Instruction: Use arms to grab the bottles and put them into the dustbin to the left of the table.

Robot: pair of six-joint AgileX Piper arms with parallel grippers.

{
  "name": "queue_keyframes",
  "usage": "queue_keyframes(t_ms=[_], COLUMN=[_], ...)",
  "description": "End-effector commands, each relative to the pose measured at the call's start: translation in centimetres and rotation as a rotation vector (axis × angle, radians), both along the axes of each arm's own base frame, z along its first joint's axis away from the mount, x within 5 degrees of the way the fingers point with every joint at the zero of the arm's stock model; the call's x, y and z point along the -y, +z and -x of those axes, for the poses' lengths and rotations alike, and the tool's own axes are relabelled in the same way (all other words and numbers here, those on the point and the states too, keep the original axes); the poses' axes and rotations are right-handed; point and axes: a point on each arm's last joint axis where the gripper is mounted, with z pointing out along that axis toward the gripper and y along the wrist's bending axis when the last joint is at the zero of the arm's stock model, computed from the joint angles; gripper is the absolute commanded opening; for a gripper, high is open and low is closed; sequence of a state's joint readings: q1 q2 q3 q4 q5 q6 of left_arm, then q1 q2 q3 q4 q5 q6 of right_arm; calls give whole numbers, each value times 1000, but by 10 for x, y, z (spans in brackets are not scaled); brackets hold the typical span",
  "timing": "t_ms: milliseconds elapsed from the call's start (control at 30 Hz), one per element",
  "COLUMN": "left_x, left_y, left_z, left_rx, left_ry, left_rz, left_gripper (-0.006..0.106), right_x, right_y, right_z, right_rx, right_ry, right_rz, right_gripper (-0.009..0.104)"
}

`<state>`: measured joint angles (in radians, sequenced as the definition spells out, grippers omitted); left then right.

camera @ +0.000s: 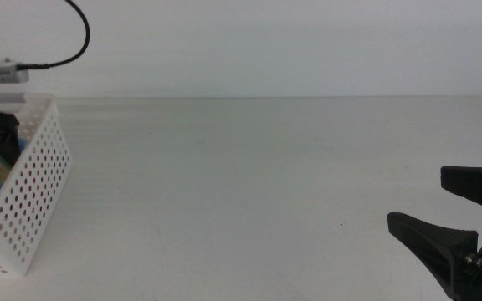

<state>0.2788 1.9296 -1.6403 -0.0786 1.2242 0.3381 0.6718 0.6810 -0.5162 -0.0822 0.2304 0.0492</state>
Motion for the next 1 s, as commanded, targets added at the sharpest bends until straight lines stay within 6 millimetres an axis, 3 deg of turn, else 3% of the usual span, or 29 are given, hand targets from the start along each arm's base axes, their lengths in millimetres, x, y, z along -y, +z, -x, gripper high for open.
queue_keyframes(t_ms=[0,200,300,467,600,767,967], left_x=[14,34,50,90,119,147,149], left_y=[41,78,107,159,185,193,184], left_z=[15,30,41,62,82,104,135], left_rx=[34,128,248,524,644,776,895], left_ry=[-10,27,15,-71,-152,-214,-216], left_rz=[17,-3,11,46,65,104,112], left_gripper=[90,90,90,90,90,90,90], right_x=[-2,-2,-2,-2,-2,-2,-2], right_y=[16,16,16,16,16,16,16], right_z=[-1,-1,-1,-1,-1,-1,-1], right_rx=[90,90,90,90,90,90,90], right_ry=[10,10,10,10,10,10,10], right_rz=[-53,-53,-53,-53,-53,-53,-53], right_gripper=[74,74,74,74,74,74,74])
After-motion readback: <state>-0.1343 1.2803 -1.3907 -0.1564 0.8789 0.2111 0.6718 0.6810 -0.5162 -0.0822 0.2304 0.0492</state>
